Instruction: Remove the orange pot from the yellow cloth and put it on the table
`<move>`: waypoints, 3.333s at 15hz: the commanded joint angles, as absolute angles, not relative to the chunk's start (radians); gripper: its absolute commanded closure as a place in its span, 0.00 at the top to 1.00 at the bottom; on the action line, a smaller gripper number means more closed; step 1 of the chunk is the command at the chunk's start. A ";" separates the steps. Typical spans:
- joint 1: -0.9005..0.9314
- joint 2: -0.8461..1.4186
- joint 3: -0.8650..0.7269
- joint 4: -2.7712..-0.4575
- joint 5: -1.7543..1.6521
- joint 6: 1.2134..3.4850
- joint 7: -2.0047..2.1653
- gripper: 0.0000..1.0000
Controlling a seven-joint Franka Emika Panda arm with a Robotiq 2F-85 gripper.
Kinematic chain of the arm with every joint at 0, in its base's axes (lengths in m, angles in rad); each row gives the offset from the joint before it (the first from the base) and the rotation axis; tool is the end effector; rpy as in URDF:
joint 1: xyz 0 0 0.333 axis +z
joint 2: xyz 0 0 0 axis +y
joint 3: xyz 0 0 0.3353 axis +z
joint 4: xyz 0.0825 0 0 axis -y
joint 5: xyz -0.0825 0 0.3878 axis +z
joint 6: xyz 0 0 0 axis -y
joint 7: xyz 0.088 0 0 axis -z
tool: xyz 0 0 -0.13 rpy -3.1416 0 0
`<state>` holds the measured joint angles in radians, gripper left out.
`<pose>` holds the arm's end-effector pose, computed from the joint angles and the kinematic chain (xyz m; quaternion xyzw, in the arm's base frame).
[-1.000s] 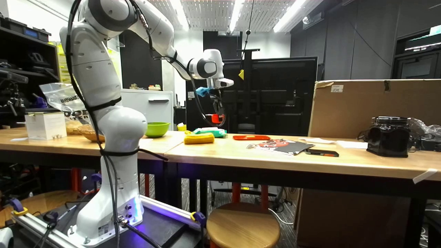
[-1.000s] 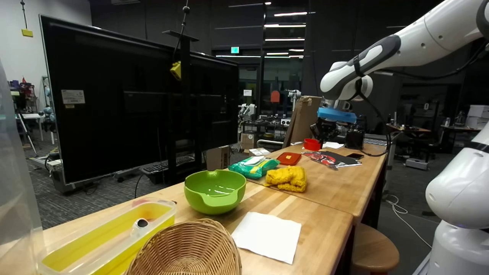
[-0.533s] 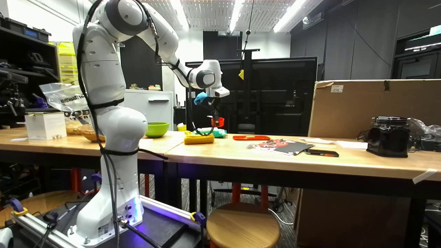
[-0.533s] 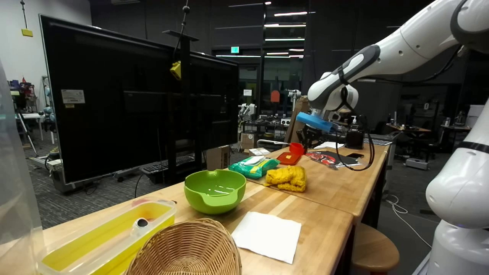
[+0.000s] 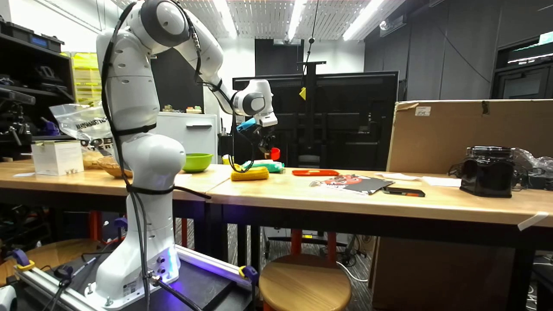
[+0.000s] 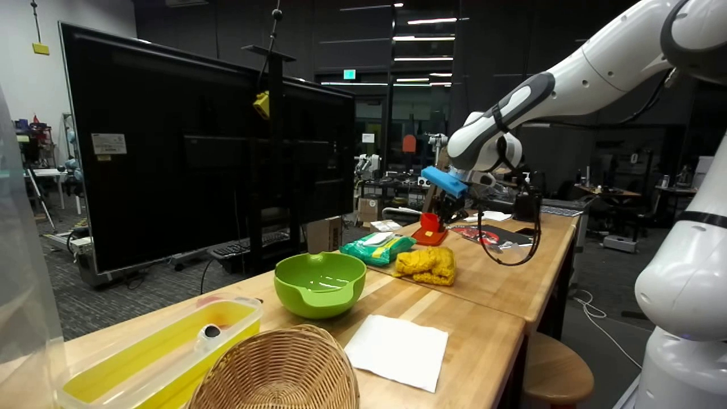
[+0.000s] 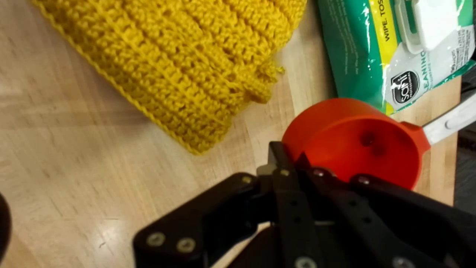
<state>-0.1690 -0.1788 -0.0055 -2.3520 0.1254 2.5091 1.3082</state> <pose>0.5061 -0.0885 0.4322 -0.6962 0.6967 -0.1163 0.1279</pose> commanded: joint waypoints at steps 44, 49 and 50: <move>-0.258 -0.430 -0.125 -2.673 0.193 2.437 1.165 0.80; -0.233 -0.508 -0.060 -2.605 0.161 2.364 1.156 1.00; -0.219 -0.526 -0.045 -2.592 0.153 2.358 1.128 1.00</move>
